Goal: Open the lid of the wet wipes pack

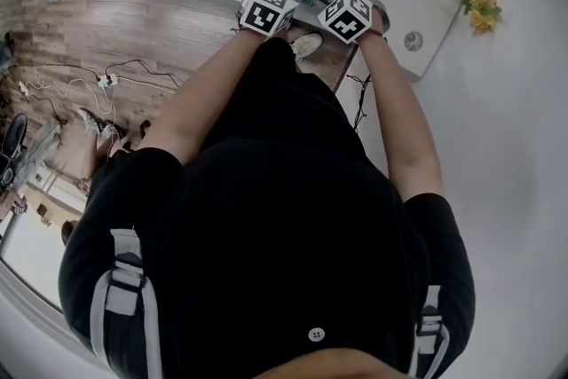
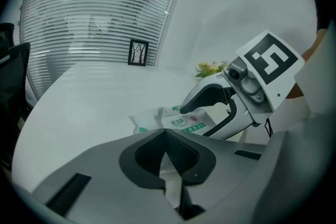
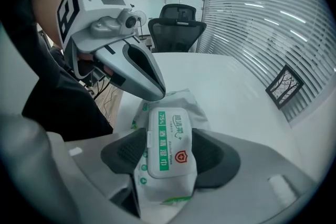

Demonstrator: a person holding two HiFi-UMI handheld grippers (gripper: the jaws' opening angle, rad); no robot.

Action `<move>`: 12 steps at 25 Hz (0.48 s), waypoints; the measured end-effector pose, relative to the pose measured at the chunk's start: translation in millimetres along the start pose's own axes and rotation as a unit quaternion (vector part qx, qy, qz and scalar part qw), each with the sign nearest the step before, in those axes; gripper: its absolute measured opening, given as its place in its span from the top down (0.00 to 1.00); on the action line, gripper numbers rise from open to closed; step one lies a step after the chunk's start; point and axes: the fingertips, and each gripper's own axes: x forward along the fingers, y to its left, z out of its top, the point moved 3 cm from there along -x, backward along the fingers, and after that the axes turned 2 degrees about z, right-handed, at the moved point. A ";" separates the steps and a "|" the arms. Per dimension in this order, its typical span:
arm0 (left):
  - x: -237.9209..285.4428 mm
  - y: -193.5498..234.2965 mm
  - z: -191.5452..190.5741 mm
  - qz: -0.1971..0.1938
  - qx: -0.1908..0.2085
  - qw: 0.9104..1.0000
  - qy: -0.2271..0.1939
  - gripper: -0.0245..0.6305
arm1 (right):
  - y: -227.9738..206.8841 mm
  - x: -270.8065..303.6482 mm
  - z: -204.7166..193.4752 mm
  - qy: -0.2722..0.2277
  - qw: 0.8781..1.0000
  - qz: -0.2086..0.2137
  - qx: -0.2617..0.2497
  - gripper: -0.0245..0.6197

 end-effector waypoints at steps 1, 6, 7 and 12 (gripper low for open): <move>0.9 1.3 -2.5 0.003 -0.004 1.000 0.005 0.95 | 0.6 0.7 -0.3 0.002 1.000 0.000 -0.002 0.52; 6.2 4.5 -12.9 0.012 -0.015 0.999 0.027 0.95 | 2.0 2.9 -0.3 0.002 1.000 0.002 -0.005 0.55; 7.4 4.6 -14.1 0.014 -0.015 0.999 0.029 0.95 | 1.8 2.8 -0.3 0.002 1.000 0.003 -0.004 0.55; 13.4 6.4 -18.3 0.020 -0.017 0.999 0.039 0.95 | 1.0 2.2 -0.4 0.004 1.000 0.008 -0.004 0.57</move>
